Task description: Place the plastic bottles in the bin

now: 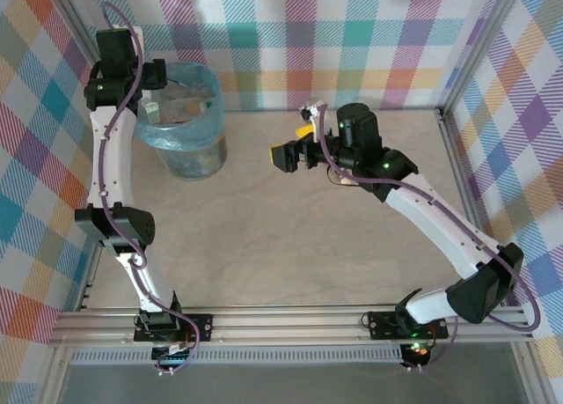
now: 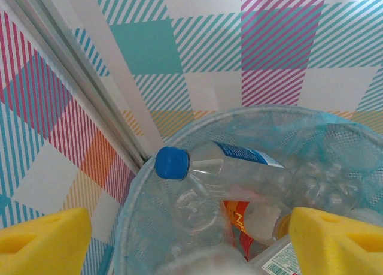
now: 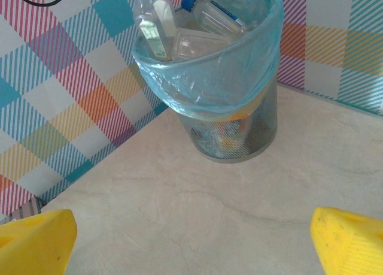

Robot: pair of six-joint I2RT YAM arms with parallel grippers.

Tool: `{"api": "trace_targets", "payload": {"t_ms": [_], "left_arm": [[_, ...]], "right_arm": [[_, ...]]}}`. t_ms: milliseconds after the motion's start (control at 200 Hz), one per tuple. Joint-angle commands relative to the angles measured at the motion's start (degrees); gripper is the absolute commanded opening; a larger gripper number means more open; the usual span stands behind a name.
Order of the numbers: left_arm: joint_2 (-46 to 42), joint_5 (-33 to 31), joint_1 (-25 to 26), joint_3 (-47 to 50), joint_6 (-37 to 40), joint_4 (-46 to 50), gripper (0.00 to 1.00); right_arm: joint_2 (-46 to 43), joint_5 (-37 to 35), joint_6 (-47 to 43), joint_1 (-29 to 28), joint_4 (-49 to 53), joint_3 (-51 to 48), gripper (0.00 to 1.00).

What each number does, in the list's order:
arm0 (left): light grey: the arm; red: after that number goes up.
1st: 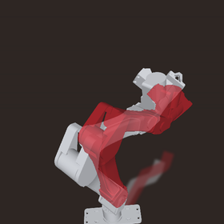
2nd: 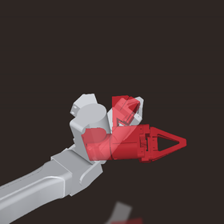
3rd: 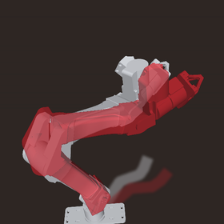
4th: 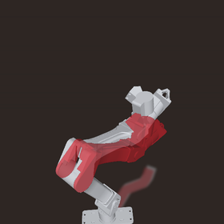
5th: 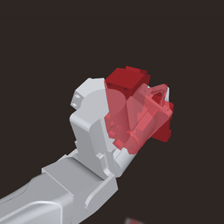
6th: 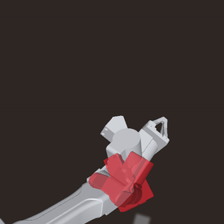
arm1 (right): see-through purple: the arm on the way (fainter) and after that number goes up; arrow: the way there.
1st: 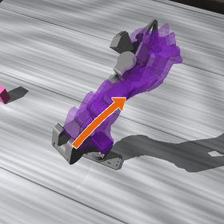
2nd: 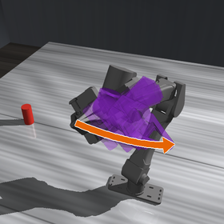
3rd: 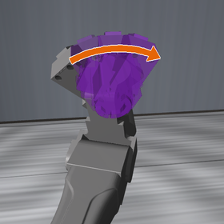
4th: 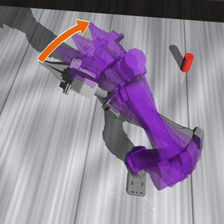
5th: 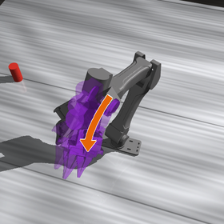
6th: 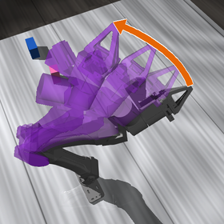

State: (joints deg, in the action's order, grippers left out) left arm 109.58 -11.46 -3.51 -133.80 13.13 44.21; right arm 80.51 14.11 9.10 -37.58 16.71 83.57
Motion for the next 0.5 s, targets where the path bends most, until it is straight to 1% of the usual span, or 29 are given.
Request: {"api": "trace_targets", "payload": {"t_ms": [0, 95, 170, 295, 375, 455, 495], "left_arm": [[-1.9, -0.1, -0.3, -0.2, 0.3, -0.4, 0.85], [-1.0, -0.9, -0.3, -0.4, 0.3, -0.3, 0.83], [0.5, -1.4, -0.2, -1.4, -0.1, 1.2, 0.78], [2.2, 0.4, -0.3, -2.5, -2.1, 5.4, 0.68], [2.0, 3.8, -0.3, -1.3, -4.5, 8.0, 0.66], [0.4, 10.2, -0.2, 1.5, -6.4, 9.2, 0.64], [-1.0, 12.1, -0.1, 3.7, -6.9, 8.4, 0.64]], "right_arm": [[-0.2, 0.6, -1.5, -0.6, 0.0, 0.6, 1.0], [0.2, 0.7, -1.8, -0.5, 0.3, 1.1, 1.0], [0.4, 0.7, -1.8, -0.6, 0.5, 1.2, 1.0], [0.4, 0.7, -1.9, -0.7, 0.8, 0.9, 1.0], [0.2, 0.5, -1.8, -0.6, 0.9, 0.5, 1.0], [0.1, 0.3, -1.7, -0.7, 0.9, 0.1, 1.0], [0.1, 0.4, -1.6, -0.7, 0.9, 0.1, 1.0]]}}
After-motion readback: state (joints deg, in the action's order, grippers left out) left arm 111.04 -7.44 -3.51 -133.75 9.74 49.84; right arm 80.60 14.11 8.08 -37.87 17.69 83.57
